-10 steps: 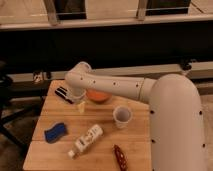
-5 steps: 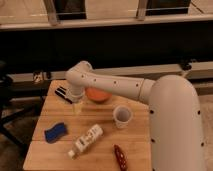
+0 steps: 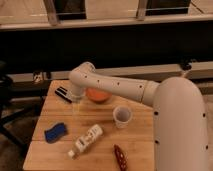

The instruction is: Place the eraser in the ceramic cup

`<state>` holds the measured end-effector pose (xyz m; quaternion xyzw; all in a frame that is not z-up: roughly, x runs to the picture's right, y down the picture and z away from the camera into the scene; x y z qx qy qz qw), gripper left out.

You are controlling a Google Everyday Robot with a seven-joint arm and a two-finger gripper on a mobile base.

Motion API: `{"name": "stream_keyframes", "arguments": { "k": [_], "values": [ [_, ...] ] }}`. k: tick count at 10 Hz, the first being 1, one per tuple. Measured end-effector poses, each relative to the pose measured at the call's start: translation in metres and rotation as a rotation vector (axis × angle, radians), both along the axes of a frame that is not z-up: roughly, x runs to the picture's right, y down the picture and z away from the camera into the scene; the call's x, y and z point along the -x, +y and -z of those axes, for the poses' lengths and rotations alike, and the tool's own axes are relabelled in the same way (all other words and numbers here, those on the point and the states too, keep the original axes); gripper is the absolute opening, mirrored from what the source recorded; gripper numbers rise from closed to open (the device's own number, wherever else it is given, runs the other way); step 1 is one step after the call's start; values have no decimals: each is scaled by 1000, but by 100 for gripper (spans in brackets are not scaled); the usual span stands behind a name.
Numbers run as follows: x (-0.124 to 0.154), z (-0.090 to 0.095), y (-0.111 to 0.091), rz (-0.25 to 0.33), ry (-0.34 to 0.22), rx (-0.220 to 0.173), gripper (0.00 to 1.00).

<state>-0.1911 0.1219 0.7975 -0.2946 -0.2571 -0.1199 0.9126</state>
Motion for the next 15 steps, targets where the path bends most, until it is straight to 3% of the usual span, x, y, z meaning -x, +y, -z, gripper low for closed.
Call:
{"name": "stream_keyframes", "arguments": {
  "k": [5, 8, 15],
  "values": [
    [8, 1, -11, -90, 134, -52, 80],
    [10, -8, -17, -163, 235, -51, 80],
    [12, -24, -38, -262, 448, -63, 80]
  ]
}}
